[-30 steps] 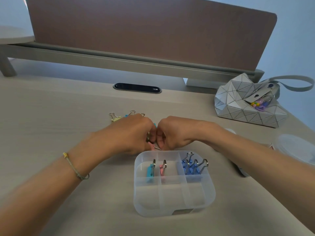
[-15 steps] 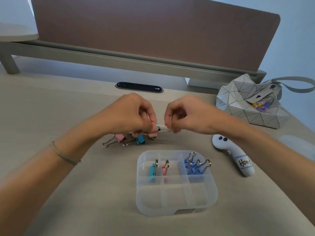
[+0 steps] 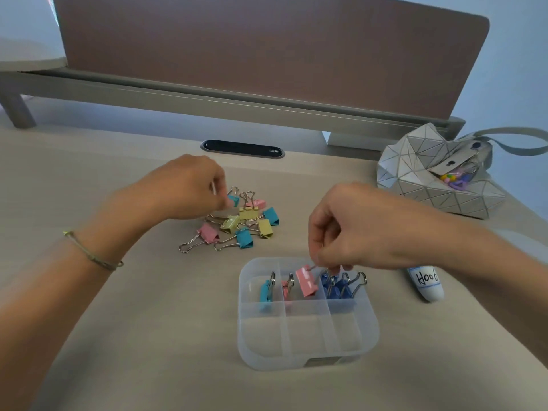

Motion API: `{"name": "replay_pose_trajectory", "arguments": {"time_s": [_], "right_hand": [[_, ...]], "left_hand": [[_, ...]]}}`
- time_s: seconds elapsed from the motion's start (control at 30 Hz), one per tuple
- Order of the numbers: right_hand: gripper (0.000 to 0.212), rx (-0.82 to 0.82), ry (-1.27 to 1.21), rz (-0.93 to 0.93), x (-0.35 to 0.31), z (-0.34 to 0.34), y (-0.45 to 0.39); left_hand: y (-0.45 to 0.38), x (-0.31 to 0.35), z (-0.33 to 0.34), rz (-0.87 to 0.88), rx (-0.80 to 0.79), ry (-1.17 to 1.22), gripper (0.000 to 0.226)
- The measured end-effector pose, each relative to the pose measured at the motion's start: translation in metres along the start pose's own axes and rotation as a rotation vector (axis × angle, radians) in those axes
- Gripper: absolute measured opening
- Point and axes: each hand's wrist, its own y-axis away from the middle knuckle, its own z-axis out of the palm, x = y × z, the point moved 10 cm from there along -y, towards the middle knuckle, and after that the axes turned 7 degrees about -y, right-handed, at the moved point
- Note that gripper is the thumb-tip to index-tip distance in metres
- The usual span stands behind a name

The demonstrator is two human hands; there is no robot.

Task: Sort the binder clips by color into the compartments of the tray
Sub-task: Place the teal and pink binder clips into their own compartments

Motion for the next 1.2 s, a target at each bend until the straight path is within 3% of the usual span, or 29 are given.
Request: {"name": "replay_pose_trajectory", "arguments": {"time_s": [0.13,0.3,0.5,0.6,0.67,0.77,0.87,0.93,1.03,1.13,1.2], "right_hand": [[0.014,-0.034,0.067,0.011,-0.001,0.02,-0.008],[0.009,-0.081,0.0,0.046,0.003,0.032,-0.016],[0.008,-0.055,-0.068,0.059,0.007,0.017,-0.012],[0.01,0.089,-0.128,0.006,0.001,-0.014,-0.008],[0.009,0.214,-0.25,-0.108,-0.012,-0.033,-0.003],[0.028,0.391,-0.335,-0.283,-0.032,-0.044,0.011],[0.017,0.59,-0.277,-0.403,-0.041,-0.054,0.025],[0.011,0.642,-0.279,-0.382,-0.034,-0.062,0.028],[0.017,0.495,-0.245,-0.186,-0.012,-0.058,0.018],[0.019,0.262,-0.154,-0.006,0.005,-0.03,0.009],[0.019,0.196,-0.102,0.022,0.008,-0.017,0.005]], "left_hand": [[0.011,-0.02,0.03,-0.142,-0.339,-0.105,0.035],[0.012,-0.012,0.043,-0.098,-0.406,-0.088,0.045],[0.009,-0.013,0.044,-0.098,-0.387,0.01,0.027],[0.014,-0.01,0.01,-0.047,-0.283,0.017,0.018],[0.02,0.008,-0.019,0.045,-0.169,0.216,0.013],[0.033,0.043,-0.055,0.152,-0.025,0.682,0.022],[0.037,0.066,-0.056,0.177,0.0,0.802,0.031],[0.036,0.069,-0.043,0.143,-0.052,0.799,0.04],[0.028,0.057,-0.026,0.064,-0.083,0.696,0.05],[0.019,0.039,-0.026,0.021,0.044,0.571,0.049],[0.015,0.032,-0.024,0.009,0.068,0.523,0.046]]}}
